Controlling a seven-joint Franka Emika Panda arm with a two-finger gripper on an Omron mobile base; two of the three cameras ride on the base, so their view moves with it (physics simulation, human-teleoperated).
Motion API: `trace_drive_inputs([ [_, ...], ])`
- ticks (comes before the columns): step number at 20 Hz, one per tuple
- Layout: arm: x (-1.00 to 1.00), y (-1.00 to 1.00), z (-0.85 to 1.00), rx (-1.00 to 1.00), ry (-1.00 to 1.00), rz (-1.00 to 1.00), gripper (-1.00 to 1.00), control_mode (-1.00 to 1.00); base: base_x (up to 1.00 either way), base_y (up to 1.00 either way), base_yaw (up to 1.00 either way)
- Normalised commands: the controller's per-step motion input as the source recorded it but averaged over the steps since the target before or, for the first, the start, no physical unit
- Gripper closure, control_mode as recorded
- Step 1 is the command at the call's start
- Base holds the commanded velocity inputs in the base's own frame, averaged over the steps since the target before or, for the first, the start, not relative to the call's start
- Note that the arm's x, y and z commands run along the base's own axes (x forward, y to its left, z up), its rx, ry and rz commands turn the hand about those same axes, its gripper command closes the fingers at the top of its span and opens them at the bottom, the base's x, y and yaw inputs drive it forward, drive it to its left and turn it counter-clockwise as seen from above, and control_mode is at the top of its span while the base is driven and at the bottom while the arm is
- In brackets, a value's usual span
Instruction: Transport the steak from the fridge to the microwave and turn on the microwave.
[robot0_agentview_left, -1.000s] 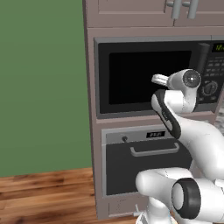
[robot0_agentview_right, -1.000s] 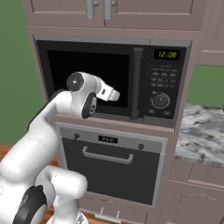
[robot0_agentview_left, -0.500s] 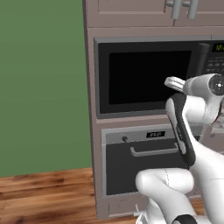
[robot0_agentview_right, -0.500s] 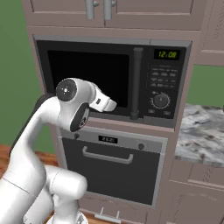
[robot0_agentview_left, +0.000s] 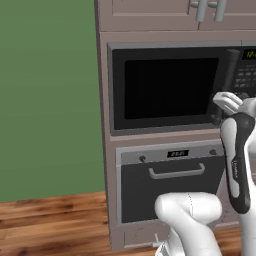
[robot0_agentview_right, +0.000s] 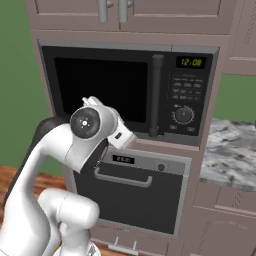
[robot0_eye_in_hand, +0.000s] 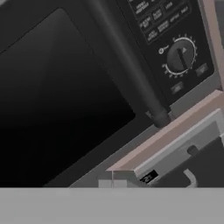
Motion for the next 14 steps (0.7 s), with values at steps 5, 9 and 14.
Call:
trace_drive_inputs([
  [5,-0.34,-0.4,0.0,0.24,0.0,0.0,1.0,-1.0,0.0,0.0,0.0],
  [9,-0.01,-0.39,0.0,0.24,0.0,0.0,1.0,-1.0,0.0,0.0,0.0],
  [14,0.0,-0.29,0.0,0.23,0.0,0.0,1.0,-1.0,0.0,0.0,0.0],
])
